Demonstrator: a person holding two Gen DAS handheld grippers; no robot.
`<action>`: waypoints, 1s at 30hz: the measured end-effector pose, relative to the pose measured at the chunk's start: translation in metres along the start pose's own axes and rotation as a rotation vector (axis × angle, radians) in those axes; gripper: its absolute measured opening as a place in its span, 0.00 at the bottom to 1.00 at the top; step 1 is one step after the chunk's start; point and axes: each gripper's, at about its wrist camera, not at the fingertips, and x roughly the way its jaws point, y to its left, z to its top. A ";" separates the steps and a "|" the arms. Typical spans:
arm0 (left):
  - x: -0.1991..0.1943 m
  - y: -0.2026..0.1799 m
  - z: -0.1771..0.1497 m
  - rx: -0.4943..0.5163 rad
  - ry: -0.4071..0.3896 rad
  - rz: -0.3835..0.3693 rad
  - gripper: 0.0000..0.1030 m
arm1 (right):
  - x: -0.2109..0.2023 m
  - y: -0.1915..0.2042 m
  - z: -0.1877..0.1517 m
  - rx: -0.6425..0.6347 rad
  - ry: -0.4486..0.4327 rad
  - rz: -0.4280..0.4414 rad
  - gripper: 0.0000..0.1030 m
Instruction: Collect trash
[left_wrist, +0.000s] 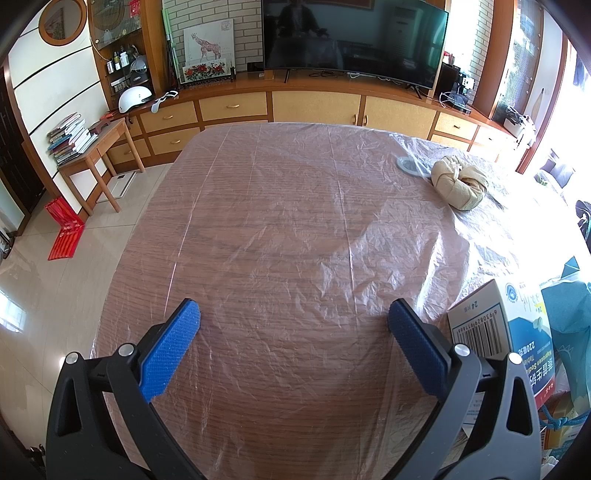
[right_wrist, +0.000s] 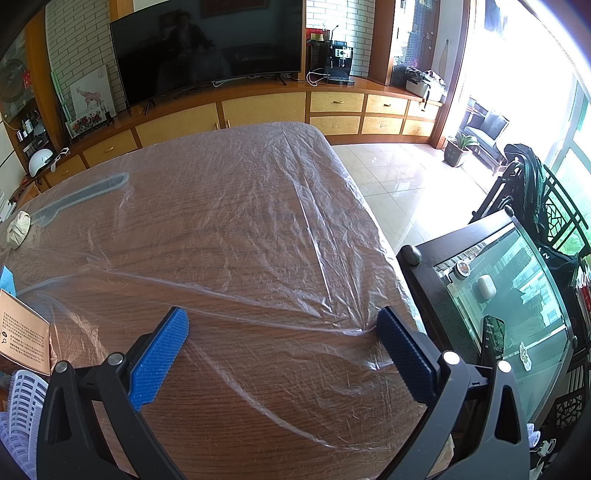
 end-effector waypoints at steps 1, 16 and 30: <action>0.000 0.000 0.000 0.000 0.000 0.000 0.99 | 0.000 0.000 0.000 0.000 0.000 0.000 0.97; 0.000 0.000 0.000 0.000 0.000 0.000 0.99 | 0.001 0.001 0.000 0.000 0.000 0.000 0.97; -0.036 0.020 0.010 -0.043 0.015 -0.106 0.99 | -0.050 0.035 -0.003 -0.051 0.009 -0.018 0.96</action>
